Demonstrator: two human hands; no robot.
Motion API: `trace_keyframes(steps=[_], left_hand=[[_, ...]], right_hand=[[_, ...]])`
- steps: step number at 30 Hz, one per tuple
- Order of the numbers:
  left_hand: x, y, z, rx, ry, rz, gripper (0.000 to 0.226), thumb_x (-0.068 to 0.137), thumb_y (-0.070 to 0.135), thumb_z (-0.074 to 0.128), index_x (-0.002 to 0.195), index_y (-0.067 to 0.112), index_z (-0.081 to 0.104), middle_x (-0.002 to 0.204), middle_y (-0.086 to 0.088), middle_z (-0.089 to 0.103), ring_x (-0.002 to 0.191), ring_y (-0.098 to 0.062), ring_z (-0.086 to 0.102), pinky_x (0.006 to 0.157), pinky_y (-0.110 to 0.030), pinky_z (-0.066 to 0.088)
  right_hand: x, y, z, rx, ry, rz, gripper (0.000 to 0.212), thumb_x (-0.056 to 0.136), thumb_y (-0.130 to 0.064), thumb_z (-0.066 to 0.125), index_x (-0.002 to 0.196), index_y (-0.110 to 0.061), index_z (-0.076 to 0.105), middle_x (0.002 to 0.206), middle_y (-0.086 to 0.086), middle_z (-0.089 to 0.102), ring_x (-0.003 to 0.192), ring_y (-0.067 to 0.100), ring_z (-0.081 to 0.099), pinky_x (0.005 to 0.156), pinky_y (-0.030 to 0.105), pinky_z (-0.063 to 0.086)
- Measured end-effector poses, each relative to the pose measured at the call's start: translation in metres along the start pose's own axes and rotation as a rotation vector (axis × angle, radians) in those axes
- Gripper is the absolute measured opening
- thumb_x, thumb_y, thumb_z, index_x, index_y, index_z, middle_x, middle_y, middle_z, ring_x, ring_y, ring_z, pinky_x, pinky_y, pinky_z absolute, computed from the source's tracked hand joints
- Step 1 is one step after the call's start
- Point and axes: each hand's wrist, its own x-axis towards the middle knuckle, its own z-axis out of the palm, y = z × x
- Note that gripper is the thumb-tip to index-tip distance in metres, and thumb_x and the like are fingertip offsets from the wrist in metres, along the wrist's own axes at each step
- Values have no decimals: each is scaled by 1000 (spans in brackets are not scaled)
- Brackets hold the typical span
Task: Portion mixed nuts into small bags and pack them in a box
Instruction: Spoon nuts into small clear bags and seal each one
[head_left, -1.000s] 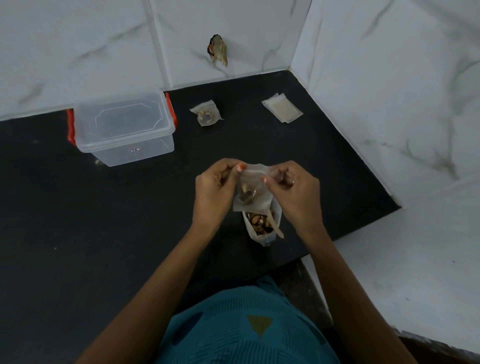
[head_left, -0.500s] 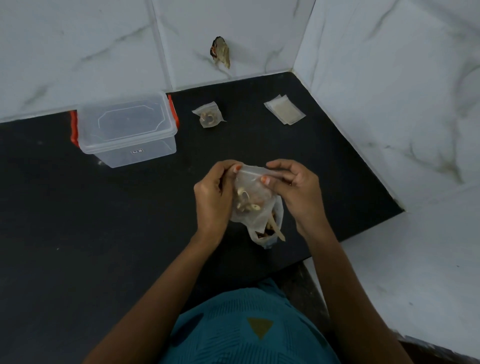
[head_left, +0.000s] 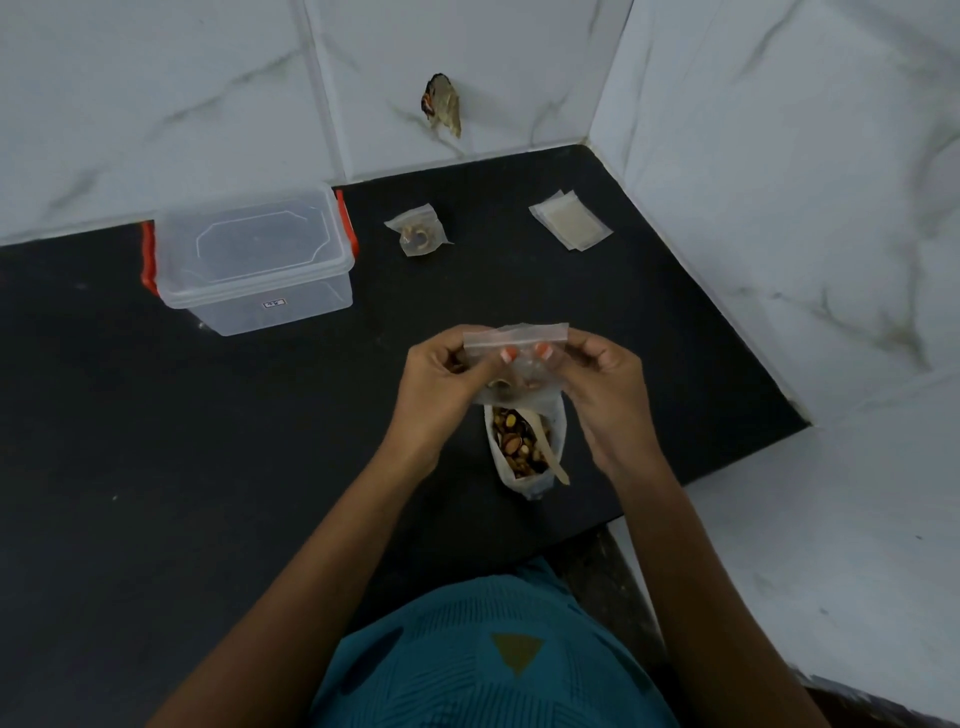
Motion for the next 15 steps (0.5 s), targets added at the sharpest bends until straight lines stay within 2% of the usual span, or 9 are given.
trace_keyframes(steps=[5, 11, 15], left_hand=[[-1, 2, -2, -70, 8, -27, 16, 84, 5, 58, 87, 20, 63, 89, 6, 67, 88, -5, 65, 79, -20, 54], [-4, 4, -1, -55, -43, -32, 16, 81, 12, 61, 94, 21, 63, 95, 7, 67, 93, -5, 65, 79, -20, 54], [-2, 5, -1, -16, -3, -11, 10, 84, 11, 60, 89, 19, 64, 91, 5, 67, 88, -5, 65, 75, -19, 54]], right_hand=[[0, -2, 2, 25, -37, 19, 16, 85, -3, 57, 84, -15, 66, 85, -2, 70, 83, 12, 67, 71, 25, 55], [0, -5, 6, 16, 73, -40, 21, 82, 5, 54, 71, -11, 61, 79, 1, 63, 73, 7, 64, 64, 22, 54], [0, -4, 6, -40, -22, -33, 18, 86, -1, 54, 81, -15, 64, 85, -1, 66, 82, 9, 65, 73, 26, 55]])
